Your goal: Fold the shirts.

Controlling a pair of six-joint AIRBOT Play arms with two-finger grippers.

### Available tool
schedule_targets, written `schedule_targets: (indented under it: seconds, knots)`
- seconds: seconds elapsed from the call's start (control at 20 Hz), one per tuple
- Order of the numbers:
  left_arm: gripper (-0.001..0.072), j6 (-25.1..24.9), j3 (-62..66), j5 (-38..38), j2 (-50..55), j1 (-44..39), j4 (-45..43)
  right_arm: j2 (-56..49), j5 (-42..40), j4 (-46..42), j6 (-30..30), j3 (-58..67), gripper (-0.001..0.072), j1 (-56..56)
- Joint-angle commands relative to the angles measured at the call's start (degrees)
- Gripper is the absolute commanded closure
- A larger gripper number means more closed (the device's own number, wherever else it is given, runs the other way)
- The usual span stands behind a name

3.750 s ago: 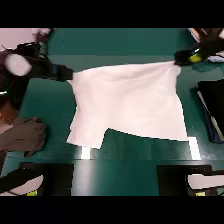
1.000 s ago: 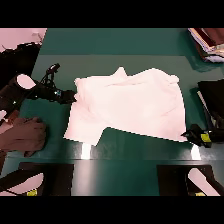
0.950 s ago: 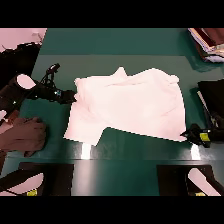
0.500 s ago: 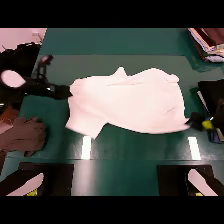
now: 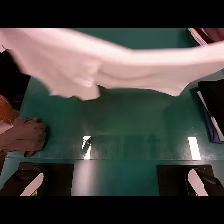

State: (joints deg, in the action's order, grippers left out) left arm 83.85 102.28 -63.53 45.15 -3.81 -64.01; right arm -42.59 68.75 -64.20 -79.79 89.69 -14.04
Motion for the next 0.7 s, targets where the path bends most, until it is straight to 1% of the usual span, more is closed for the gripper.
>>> schedule_targets:
  seconds: [0.0,0.15,0.2,0.3,0.4,0.5,0.65]
  knots:
    - [0.0683,1.7,15.6,1.8,-1.2,0.0,-0.5,1.2,-0.7,-0.4,-0.1,13.4,0.0697,-1.1]
    - [0.0684,1.7,19.1,6.7,-1.2,0.0,-1.9,-1.2,1.1,-0.3,-0.2,20.1,0.0697,-2.4]
    - [0.0684,2.1,18.9,6.8,-0.9,0.0,-3.2,-2.6,2.6,-0.4,-0.8,22.6,0.0698,-2.8]
    - [0.0684,4.4,18.8,2.8,0.8,0.0,-6.7,-6.1,6.3,-0.3,-1.9,27.0,0.0698,-3.1]
    - [0.0683,4.7,17.9,-2.6,4.2,0.0,-10.0,-10.4,10.5,-0.2,-3.6,29.4,0.0698,-3.1]
    - [0.0682,4.7,12.2,-4.7,7.2,0.0,-10.2,-13.5,13.0,-0.2,-4.2,26.4,0.0698,-3.1]
    - [0.0682,4.7,1.2,-6.1,13.2,0.0,-9.7,-19.4,13.6,-0.4,-4.2,17.1,0.0698,-0.9]
